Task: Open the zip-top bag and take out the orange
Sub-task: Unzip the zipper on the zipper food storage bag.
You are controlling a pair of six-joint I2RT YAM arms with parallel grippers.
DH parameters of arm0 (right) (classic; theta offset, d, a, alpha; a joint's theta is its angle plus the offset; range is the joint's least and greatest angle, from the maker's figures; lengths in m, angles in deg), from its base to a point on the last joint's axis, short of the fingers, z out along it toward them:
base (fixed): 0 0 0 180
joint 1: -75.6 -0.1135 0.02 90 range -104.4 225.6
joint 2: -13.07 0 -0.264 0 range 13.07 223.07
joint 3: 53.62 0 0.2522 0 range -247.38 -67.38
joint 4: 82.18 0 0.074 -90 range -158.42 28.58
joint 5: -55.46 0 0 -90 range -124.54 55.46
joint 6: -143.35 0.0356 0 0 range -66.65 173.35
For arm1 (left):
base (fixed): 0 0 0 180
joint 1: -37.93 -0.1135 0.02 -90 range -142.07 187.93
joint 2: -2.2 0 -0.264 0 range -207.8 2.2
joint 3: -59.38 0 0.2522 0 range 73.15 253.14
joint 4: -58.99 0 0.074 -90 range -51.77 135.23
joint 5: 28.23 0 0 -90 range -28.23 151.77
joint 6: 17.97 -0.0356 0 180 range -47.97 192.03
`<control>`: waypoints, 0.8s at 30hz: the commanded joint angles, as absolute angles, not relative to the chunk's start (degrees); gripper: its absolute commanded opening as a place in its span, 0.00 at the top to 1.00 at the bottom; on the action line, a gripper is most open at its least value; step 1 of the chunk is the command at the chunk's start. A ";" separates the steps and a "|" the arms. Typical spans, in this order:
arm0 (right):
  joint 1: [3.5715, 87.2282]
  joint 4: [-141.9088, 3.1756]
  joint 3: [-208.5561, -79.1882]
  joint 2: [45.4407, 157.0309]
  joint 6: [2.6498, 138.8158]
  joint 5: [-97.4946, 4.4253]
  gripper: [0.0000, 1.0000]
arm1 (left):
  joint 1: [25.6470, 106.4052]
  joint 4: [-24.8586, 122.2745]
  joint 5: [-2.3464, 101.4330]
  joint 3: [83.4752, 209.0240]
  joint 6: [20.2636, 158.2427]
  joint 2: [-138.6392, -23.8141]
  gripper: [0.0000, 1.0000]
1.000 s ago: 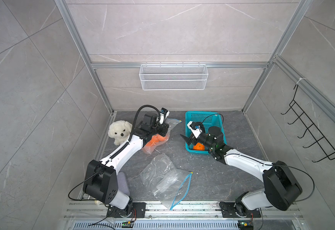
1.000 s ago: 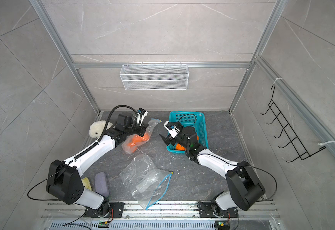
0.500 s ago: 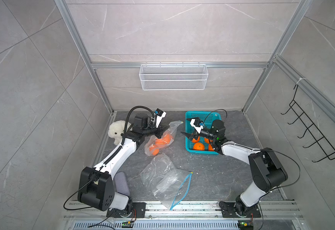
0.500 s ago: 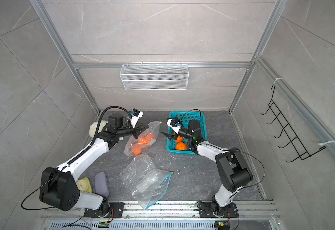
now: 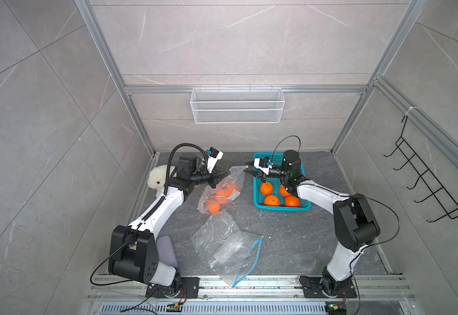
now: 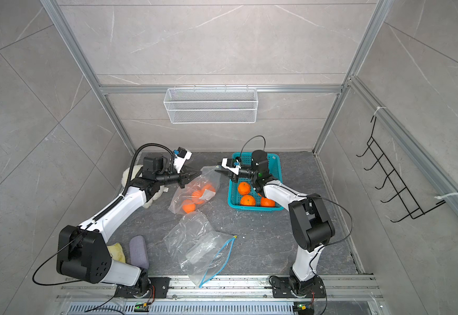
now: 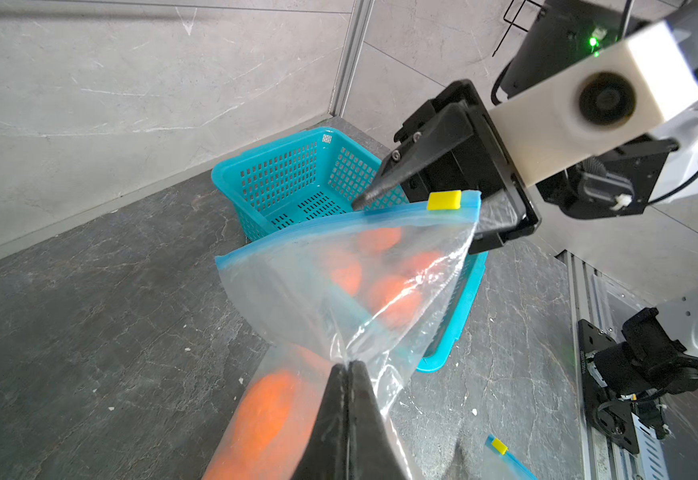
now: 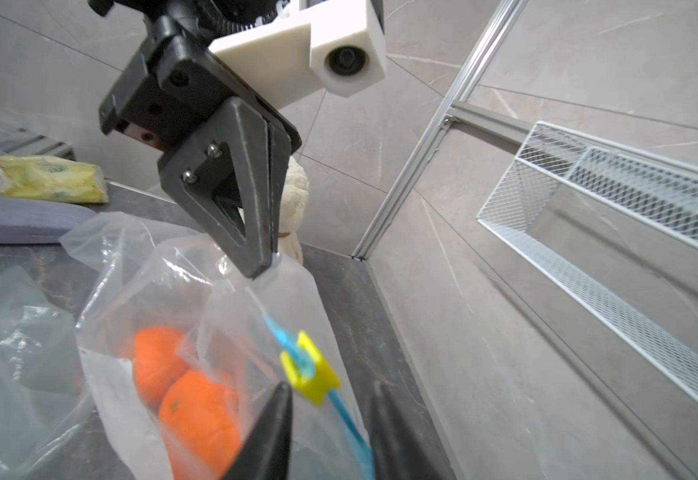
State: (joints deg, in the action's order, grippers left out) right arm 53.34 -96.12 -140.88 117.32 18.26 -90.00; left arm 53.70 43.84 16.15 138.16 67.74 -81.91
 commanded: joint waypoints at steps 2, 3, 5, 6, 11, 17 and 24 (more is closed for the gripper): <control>53.01 -69.14 -148.53 119.95 5.64 -96.14 1.00 | 53.40 48.52 12.91 139.32 69.41 -81.73 1.00; 52.76 -66.37 -149.77 120.32 4.35 -95.96 1.00 | 53.36 48.40 12.90 139.41 69.24 -81.82 1.00; 52.34 -62.57 -151.64 120.98 2.91 -95.04 1.00 | 53.31 47.87 14.48 139.33 69.15 -82.00 1.00; 52.18 -62.15 -151.87 120.94 3.17 -94.01 1.00 | 53.31 47.14 15.87 139.28 69.07 -82.00 1.00; 52.02 -60.66 -151.87 119.61 4.70 -88.88 1.00 | 53.32 48.19 26.31 137.25 69.78 -80.55 0.48; 51.79 -53.49 -159.07 122.26 7.81 -89.79 1.00 | 54.84 52.67 24.17 135.08 67.25 -77.94 0.37; 51.81 -48.34 -163.00 123.10 9.06 -89.55 1.00 | 59.56 53.18 23.38 135.90 62.74 -76.75 0.32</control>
